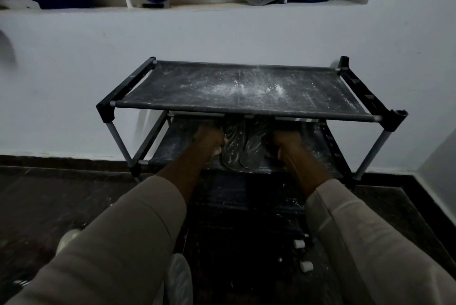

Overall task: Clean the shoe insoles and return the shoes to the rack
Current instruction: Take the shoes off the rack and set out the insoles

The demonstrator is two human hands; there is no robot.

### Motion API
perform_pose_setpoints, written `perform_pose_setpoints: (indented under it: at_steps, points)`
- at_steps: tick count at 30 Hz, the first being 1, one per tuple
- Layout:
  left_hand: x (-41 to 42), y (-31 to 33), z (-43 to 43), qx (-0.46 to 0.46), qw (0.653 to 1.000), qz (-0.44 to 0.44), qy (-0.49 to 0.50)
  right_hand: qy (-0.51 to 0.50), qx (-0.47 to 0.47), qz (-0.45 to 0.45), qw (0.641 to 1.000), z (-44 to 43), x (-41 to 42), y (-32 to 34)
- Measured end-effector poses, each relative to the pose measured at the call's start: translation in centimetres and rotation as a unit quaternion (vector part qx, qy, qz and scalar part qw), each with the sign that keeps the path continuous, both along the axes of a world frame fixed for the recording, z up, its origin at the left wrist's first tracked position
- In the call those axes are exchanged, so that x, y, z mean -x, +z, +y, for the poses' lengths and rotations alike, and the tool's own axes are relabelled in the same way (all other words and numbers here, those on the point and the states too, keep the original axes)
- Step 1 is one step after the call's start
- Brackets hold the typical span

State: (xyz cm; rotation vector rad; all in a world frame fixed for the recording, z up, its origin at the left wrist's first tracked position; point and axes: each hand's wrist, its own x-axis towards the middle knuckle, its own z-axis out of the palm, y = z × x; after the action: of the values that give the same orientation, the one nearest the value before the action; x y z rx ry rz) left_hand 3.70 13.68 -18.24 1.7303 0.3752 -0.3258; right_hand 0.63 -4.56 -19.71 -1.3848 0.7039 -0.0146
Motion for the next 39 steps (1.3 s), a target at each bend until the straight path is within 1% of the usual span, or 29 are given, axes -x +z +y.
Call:
perform_pose_setpoints:
  at_steps: [3, 6, 10, 14, 18, 25, 29, 32, 33, 35, 38, 39]
  points:
    - [1.9, 1.4, 0.9, 0.012, 1.000, -0.005, -0.007, -0.001, -0.019, -0.026, 0.999, 0.2, 0.9, 0.6]
    - [3.2, 1.9, 2.2, 0.005, 1.000, -0.010, 0.003, -0.019, -0.011, -0.036, 0.999, 0.6, 2.0, 1.6]
    - [5.2, 3.3, 3.7, 0.010, 1.000, -0.012, 0.016, 0.002, -0.007, -0.051, 0.999, 1.7, 4.7, 3.4]
    - [8.1, 4.2, 4.9, 0.012, 1.000, -0.020, 0.013, 0.039, 0.010, -0.031, 0.999, 2.7, 8.1, 4.3]
    - [11.6, 3.5, 5.4, 0.052, 0.999, 0.002, 0.012, 0.052, 0.020, -0.010, 0.998, 3.9, 11.7, 4.0]
    - [18.5, 1.5, 7.0, 0.031, 0.999, -0.001, 0.034, 0.074, 0.025, 0.044, 0.996, 6.5, 17.9, 1.1]
    - [20.9, -1.1, 8.3, -0.027, 0.999, 0.012, 0.035, 0.084, 0.044, 0.060, 0.994, 7.1, 21.0, -0.6]
    - [22.5, -3.3, 9.2, -0.099, 0.995, 0.023, 0.005, 0.101, 0.057, 0.074, 0.990, 7.2, 22.5, -2.8]
    - [23.0, -4.3, 9.4, -0.110, 0.994, 0.025, 0.002, 0.104, 0.062, 0.081, 0.989, 7.3, 22.8, -3.7]
    - [23.8, -6.2, 9.9, -0.104, 0.994, 0.042, 0.000, 0.108, 0.074, 0.096, 0.987, 7.4, 23.3, -5.6]
    - [24.8, -9.1, 10.6, -0.107, 0.990, 0.093, -0.014, 0.114, 0.087, 0.125, 0.982, 7.3, 23.6, -8.3]
    - [25.0, -10.2, 10.9, -0.108, 0.989, 0.095, -0.016, 0.116, 0.092, 0.131, 0.980, 7.4, 23.7, -9.3]
